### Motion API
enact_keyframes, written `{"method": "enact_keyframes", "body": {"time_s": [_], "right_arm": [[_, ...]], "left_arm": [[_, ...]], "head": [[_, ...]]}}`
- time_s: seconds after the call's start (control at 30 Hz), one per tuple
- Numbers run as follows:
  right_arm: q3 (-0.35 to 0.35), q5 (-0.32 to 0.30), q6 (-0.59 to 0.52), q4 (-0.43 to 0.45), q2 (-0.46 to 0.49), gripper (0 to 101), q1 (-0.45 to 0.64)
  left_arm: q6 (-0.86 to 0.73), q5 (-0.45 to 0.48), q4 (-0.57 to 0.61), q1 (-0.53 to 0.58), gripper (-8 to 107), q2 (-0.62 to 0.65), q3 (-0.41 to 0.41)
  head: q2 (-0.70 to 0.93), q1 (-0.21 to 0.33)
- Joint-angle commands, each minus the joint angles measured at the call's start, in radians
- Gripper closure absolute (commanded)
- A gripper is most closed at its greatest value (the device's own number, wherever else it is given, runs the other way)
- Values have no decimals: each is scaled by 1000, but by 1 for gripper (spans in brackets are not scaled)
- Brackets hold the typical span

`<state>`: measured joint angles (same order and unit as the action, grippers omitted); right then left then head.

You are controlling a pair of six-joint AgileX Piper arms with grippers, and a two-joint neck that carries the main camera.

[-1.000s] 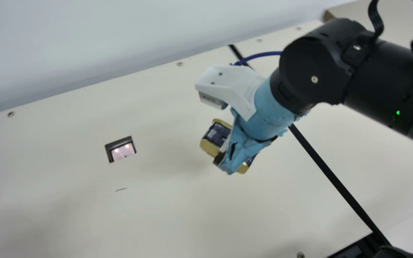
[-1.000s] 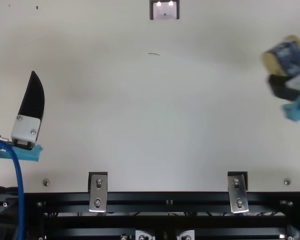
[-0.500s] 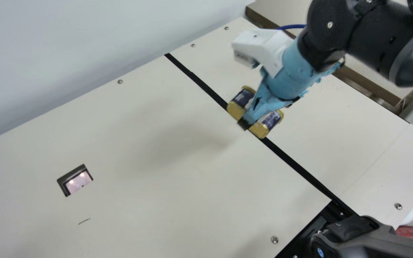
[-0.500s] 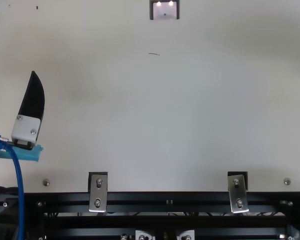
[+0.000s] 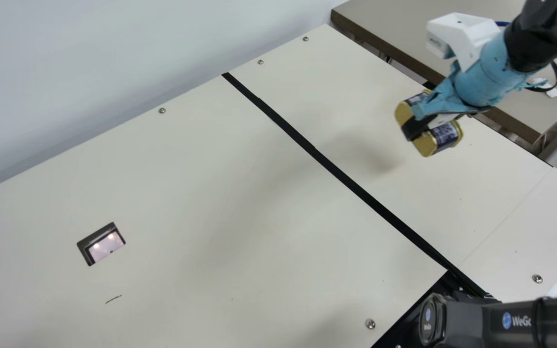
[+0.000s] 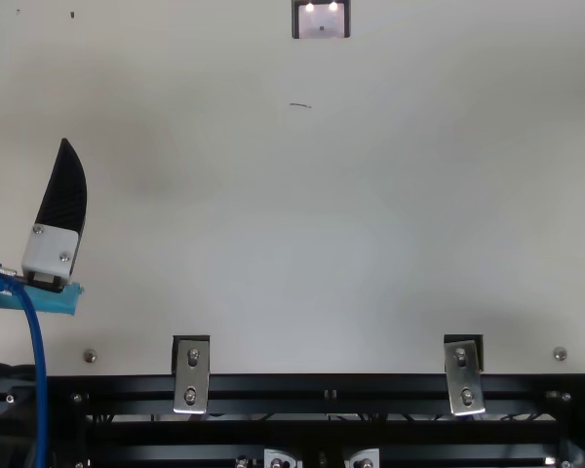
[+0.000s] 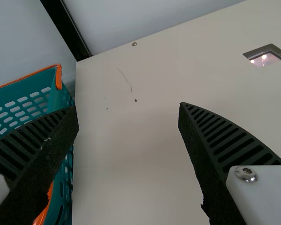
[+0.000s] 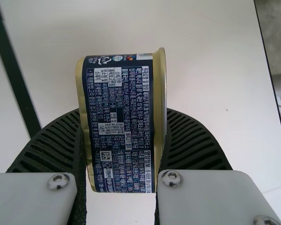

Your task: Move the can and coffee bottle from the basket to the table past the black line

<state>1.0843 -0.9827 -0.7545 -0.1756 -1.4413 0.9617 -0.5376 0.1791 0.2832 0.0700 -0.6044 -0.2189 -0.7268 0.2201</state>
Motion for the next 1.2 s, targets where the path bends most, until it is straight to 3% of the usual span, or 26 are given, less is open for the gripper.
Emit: {"method": "enact_keyframes", "body": {"time_s": [0.0, 0.3, 0.8, 0.83, 0.87, 1.17], "right_arm": [[1, 4, -29, -1, -22, 101, 56], [-34, 43, -97, 12, -68, 101, 120], [-153, 167, -131, 49, -99, 101, 136], [-158, 175, -131, 47, -99, 47, 135], [-164, 181, -132, 45, -98, 0, 135], [-173, 175, -175, -49, -33, 0, 113]], "left_arm": [[0, 0, 0, 0, 9, 0, 0], [0, 0, 0, 0, 9, 0, 0], [0, 0, 0, 0, 9, 0, 0], [0, 0, 0, 0, 9, 0, 0], [0, 0, 0, 0, 9, 0, 0], [0, 0, 0, 0, 9, 0, 0]], "head": [[-17, 27], [-17, 27], [-17, 27], [-17, 27], [-17, 27], [-17, 27]]}}
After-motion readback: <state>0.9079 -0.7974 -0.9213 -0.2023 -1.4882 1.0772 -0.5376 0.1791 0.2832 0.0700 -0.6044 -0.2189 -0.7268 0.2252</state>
